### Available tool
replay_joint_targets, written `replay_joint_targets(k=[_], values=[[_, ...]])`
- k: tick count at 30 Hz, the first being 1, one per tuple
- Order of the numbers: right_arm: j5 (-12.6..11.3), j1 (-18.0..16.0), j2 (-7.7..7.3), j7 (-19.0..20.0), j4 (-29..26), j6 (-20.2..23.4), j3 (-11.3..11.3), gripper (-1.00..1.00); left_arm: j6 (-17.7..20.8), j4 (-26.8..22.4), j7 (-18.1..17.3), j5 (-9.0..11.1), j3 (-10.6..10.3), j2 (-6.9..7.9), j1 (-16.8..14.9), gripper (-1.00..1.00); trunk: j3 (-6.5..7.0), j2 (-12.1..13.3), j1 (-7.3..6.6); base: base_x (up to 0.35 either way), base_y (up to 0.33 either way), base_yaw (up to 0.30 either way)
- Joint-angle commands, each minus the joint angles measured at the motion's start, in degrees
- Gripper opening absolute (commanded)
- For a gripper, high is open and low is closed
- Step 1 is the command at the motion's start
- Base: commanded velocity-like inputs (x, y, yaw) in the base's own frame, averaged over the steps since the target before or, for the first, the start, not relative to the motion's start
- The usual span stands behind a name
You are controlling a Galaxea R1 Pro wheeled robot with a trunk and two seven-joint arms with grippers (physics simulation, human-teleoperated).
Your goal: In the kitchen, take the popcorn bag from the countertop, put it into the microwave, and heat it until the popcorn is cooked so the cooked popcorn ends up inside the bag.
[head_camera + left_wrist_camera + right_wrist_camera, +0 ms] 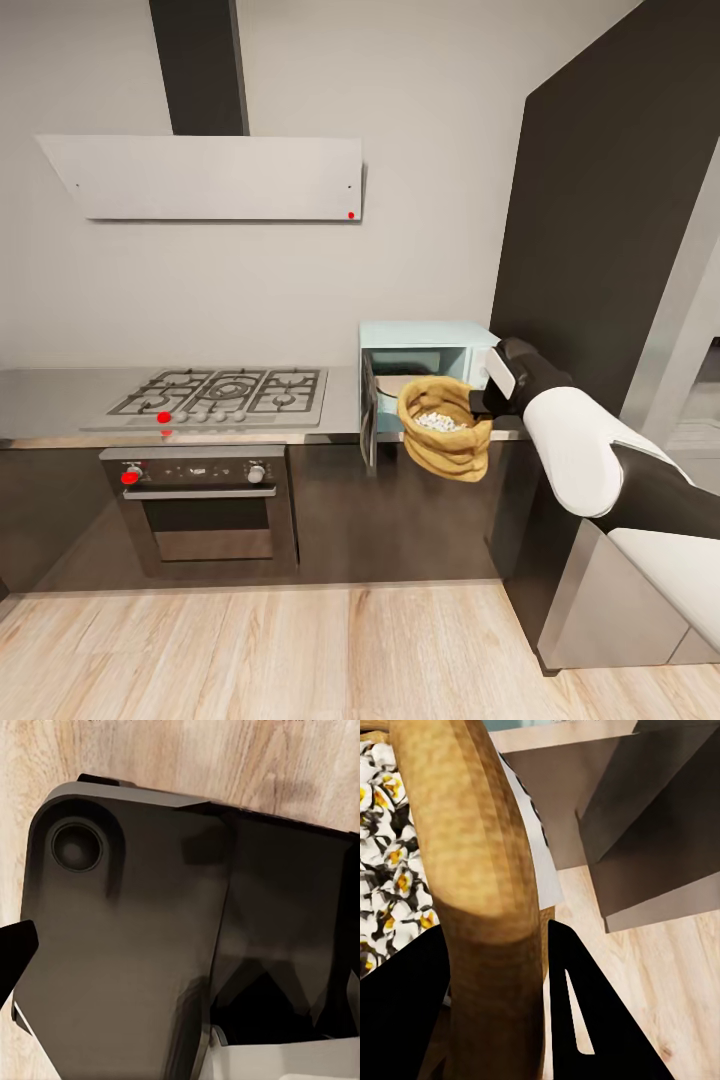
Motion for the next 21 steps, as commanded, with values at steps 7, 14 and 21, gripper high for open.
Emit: replay_joint_targets(k=[7,14,21], values=[[0.5,0.0,-1.11,0.0,-0.2,0.2,-0.6,-1.00,-0.1,-0.1,0.0,0.3,0.2,-0.02,0.0,1.00,-0.06,0.0,0.01,0.000,0.000,0.000],[0.4,0.0,-1.07,0.1,-0.3,0.2,-0.7,-1.00,-0.1,-0.1,0.0,0.3,0.2,-0.02,0.0,1.00,-0.06,0.0,0.01,0.053,0.000,0.000],[0.5,0.0,-1.11,0.1,-0.8,0.2,-0.8,-1.00,-0.1,-0.1,0.0,0.3,0.2,-0.02,0.0,1.00,-0.06,0.0,0.01,0.175,0.000,0.000]])
